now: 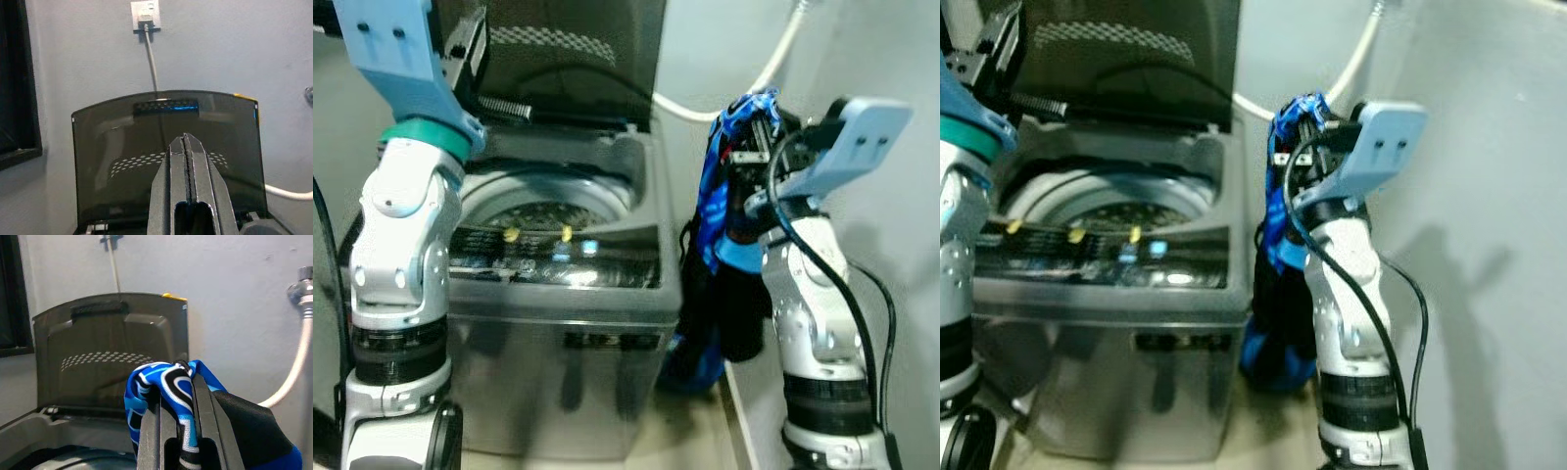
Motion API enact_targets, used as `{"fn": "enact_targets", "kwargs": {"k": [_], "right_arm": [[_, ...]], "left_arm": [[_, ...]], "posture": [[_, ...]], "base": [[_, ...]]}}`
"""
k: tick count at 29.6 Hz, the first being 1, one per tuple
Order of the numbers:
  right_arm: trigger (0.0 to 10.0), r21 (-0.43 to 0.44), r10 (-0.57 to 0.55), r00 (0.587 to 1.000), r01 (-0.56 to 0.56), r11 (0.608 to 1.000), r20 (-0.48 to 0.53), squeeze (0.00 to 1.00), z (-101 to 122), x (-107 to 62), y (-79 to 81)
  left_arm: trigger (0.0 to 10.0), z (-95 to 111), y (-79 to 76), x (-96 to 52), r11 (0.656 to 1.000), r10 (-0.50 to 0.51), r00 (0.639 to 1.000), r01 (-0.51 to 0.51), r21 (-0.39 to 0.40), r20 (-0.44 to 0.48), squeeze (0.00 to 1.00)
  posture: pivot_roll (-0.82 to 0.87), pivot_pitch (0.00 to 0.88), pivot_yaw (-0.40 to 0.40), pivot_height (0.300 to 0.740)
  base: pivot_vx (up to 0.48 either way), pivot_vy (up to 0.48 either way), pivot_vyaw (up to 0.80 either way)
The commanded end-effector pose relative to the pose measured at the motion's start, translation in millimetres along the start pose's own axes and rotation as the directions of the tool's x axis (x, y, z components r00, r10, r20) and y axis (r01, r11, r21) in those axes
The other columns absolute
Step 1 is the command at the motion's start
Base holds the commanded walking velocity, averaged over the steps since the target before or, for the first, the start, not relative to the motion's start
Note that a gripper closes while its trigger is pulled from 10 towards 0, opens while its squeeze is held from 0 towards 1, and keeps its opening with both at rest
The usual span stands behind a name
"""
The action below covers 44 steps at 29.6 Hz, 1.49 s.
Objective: Clothes washing
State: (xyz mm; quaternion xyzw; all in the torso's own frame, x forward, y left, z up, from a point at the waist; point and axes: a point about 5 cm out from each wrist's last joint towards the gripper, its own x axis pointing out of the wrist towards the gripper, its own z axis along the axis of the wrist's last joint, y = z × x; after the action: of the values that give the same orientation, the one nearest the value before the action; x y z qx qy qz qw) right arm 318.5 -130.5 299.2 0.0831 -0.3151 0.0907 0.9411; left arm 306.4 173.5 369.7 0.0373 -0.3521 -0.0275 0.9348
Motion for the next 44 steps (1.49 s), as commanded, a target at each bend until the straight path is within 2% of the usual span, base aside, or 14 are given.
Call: {"fn": "enact_targets", "kwargs": {"k": [1,12,15,18,22,24,25,26,28,32,33,37,40,44], "right_arm": [[10.0,-0.002,0.002,1.0,-0.002,1.0,0.022,0.0,4,0.7,0.4],[10.0,-0.09,0.111,0.994,-0.109,0.99,0.02,0.0,4,0.3,11.1],[10.0,-0.102,0.209,0.976,-0.202,0.974,0.065,0.0,16,11.2,21.9],[10.0,-0.1,0.273,0.956,-0.262,0.96,0.113,0.0,28,22.2,29.7],[10.0,-0.102,0.311,0.94,-0.298,0.949,0.144,0.0,37,29.4,35.1],[10.0,-0.06,0.398,0.886,-0.396,0.916,0.237,0.0,63,45.7,50.4],[10.0,-0.06,0.398,0.886,-0.396,0.916,0.237,0.0,63,45.7,50.4],[10.0,-0.032,0.44,0.85,-0.451,0.892,0.289,0.0,78,52.6,58.6],[10.0,-0.004,0.512,0.772,-0.551,0.834,0.375,0.0,103,56.7,73.3],[10.0,-0.003,0.523,0.759,-0.566,0.824,0.387,0.0,107,56.3,75.5],[10.0,0.004,0.529,0.749,-0.578,0.816,0.4,0.0,111,56.6,76.8],[10.0,0.03,0.52,0.745,-0.583,0.812,0.416,0.0,114,58.3,76.4],[10.0,0.086,0.508,0.732,-0.603,0.793,0.454,0.0,121,60.5,75.3],[10.0,0.09,0.512,0.724,-0.613,0.785,0.462,0.0,123,62.6,75.0]], "left_arm": [[10.0,-1,-1.9,-1.0,1.0,-0.007,1.0,0.007,0.007,-0.004,0.0],[10.0,-1,-2.5,-0.4,0.996,-0.04,0.999,0.04,0.076,-0.006,0.0],[10.0,-6,-16.7,-12.6,0.936,-0.337,0.94,0.341,0.082,-0.061,0.0],[10.0,-8,-29.7,-28.7,0.849,-0.525,0.848,0.528,0.018,-0.077,0.0],[10.0,-11,-36.8,-37.5,0.82,-0.572,0.817,0.566,-0.082,-0.077,0.0],[10.0,-25,-57.4,-56.7,0.734,-0.661,0.746,0.621,-0.274,-0.08,0.0],[10.0,-25,-57.4,-56.7,0.734,-0.661,0.746,0.621,-0.274,-0.08,0.0],[10.0,-32,-68.8,-66.4,0.683,-0.701,0.709,0.638,-0.355,-0.075,0.0],[10.0,-45,-75.3,-59.0,0.705,-0.667,0.738,0.582,-0.405,-0.099,0.0],[10.0,-48,-74.1,-53.8,0.723,-0.645,0.756,0.559,-0.405,-0.109,0.0],[10.0,-52,-72.1,-45.8,0.743,-0.62,0.776,0.533,-0.406,-0.117,1.0],[10.0,-56,-73.4,-39.5,0.739,-0.622,0.775,0.534,-0.411,-0.112,1.0],[10.0,-59,-89.8,-40.8,0.682,-0.674,0.734,0.573,-0.455,-0.086,1.0],[10.0,-59,-96.6,-41.1,0.664,-0.686,0.723,0.576,-0.476,-0.082,1.0]], "posture": [[0.06,0.0,-0.014,0.74],[0.07,0.0,-0.013,0.74],[0.07,0.0,-0.015,0.74],[0.07,0.0,-0.015,0.74],[0.07,0.0,-0.016,0.74],[0.06,0.0,-0.024,0.74],[0.06,0.0,-0.024,0.74],[0.06,0.0,-0.027,0.74],[0.06,0.0,-0.03,0.74],[0.06,0.0,-0.03,0.74],[0.05,0.0,-0.03,0.74],[0.04,0.001,-0.025,0.74],[0.03,0.002,-0.019,0.74],[0.02,0.001,-0.015,0.74]], "base": [[0.0,0.0,0.0],[0.0,0.0,0.0],[0.0,0.0,0.0],[0.0,0.0,0.0],[0.0,0.0,0.0],[0.0,0.0,0.0],[0.0,0.0,0.0],[0.0,0.0,0.0],[0.0,0.0,0.0],[0.0,0.0,0.0],[0.0,0.0,0.0],[0.0,0.0,0.0],[0.0,0.0,0.0],[0.0,0.0,0.0]]}}
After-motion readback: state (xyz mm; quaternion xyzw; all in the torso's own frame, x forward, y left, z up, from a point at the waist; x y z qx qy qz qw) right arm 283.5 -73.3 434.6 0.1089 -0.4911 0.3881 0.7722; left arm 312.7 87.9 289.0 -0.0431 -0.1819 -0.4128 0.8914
